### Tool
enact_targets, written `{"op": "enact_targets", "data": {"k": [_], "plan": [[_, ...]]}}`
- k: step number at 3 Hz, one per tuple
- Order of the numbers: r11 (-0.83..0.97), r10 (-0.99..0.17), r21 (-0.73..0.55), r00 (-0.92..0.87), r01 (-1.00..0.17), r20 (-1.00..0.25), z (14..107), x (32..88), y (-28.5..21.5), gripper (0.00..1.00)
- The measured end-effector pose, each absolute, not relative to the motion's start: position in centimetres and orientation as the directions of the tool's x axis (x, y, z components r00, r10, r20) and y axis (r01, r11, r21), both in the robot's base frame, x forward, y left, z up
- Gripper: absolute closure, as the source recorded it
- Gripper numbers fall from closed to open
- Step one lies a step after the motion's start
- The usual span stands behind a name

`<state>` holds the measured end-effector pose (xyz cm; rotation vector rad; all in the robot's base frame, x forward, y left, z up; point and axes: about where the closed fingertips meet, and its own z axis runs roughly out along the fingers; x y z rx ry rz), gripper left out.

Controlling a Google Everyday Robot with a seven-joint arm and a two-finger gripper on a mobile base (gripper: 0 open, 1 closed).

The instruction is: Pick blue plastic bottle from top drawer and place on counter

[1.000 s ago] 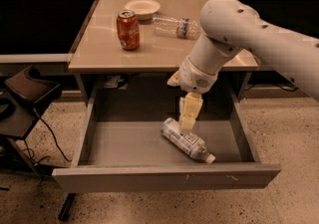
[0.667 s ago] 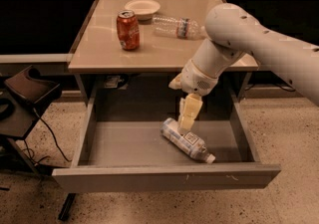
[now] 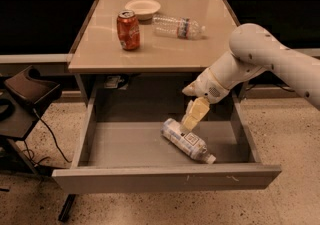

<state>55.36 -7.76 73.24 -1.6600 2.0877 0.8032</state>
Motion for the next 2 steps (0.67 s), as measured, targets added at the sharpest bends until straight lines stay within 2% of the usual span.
{"op": "enact_targets", "data": {"k": [1,2], "plan": [[0.264,-0.758,0.2,-0.331,-0.944,-0.562,72.9,56.2,-7.6,0.0],[0.442,-0.781,0.077,-0.426,-0.894,-0.457,71.8,57.5,-8.9,0.0]]}}
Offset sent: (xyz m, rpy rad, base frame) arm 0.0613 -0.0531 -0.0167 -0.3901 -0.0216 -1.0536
